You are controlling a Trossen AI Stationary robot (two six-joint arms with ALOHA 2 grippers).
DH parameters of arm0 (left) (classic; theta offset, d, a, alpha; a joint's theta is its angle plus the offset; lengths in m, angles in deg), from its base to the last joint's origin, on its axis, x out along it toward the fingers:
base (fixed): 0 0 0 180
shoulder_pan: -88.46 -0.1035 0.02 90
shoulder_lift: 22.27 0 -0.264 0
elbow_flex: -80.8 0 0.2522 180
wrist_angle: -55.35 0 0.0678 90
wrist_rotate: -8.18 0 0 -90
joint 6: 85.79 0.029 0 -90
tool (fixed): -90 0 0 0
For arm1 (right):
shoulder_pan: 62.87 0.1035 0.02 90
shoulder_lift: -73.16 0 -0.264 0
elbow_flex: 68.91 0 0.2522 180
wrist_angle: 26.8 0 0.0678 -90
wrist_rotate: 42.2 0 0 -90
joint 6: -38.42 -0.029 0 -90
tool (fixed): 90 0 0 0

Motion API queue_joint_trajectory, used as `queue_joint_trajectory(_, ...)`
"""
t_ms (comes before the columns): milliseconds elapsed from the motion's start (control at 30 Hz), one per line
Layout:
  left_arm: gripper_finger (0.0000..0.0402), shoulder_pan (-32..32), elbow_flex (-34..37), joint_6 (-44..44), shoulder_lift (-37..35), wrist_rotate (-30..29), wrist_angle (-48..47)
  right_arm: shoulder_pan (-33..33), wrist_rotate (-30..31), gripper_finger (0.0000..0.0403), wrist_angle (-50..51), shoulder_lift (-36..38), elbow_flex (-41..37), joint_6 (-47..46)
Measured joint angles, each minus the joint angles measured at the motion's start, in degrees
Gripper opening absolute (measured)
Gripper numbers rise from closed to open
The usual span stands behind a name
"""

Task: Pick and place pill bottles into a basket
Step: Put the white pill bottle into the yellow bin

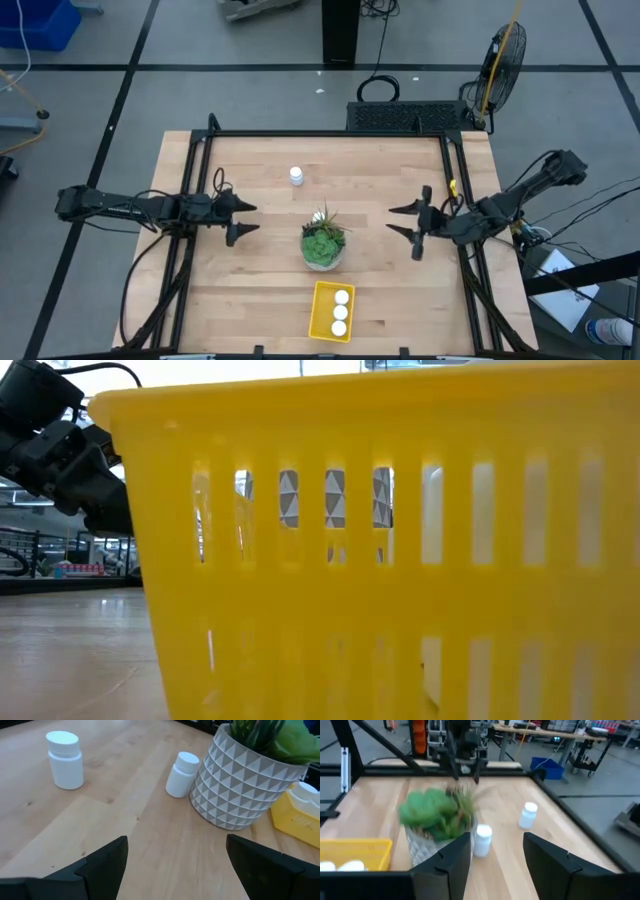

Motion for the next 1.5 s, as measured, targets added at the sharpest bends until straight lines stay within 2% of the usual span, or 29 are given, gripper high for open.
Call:
queue_joint_trajectory(100, 0.034, 0.0, 0.0, 0.0, 0.0, 0.5, 0.0, -0.1, 0.0, 0.0169, -5.1, 3.8, -8.0, 0.2)
queue_joint_trajectory(300, 0.034, 0.0, 0.0, -0.3, 0.0, 0.5, 0.1, 0.0, 0.0, 0.0167, -24.4, 8.2, -23.1, 5.3)
queue_joint_trajectory(400, 0.034, 0.0, 0.0, -0.3, 0.0, 0.5, 0.6, 0.0, 0.0, 0.0166, -32.3, 9.0, -28.4, 6.5)
queue_joint_trajectory(533, 0.034, 0.0, 0.0, -0.3, 0.0, 0.4, 0.6, -0.1, 0.0, 0.0166, -35.7, 8.9, -32.9, 4.0)
queue_joint_trajectory(733, 0.034, 0.0, 0.0, -0.5, 0.0, 0.1, 1.8, -0.1, 0.0, 0.0162, -36.6, 8.9, -34.9, 0.6)
queue_joint_trajectory(1000, 0.034, 0.0, 0.0, 2.0, 0.0, 0.3, 7.0, -0.1, 0.0, 0.0161, -36.5, 8.9, -35.0, 3.9)
queue_joint_trajectory(1300, 0.034, 0.0, 0.0, 4.7, 0.0, -5.8, 9.6, -0.1, 0.0, 0.016, -36.5, 8.9, -35.1, -4.1)
queue_joint_trajectory(1500, 0.034, 0.0, 0.0, 3.1, 0.0, -6.3, 9.4, -0.1, -0.1, 0.0164, -35.5, 8.9, -35.1, -4.9)
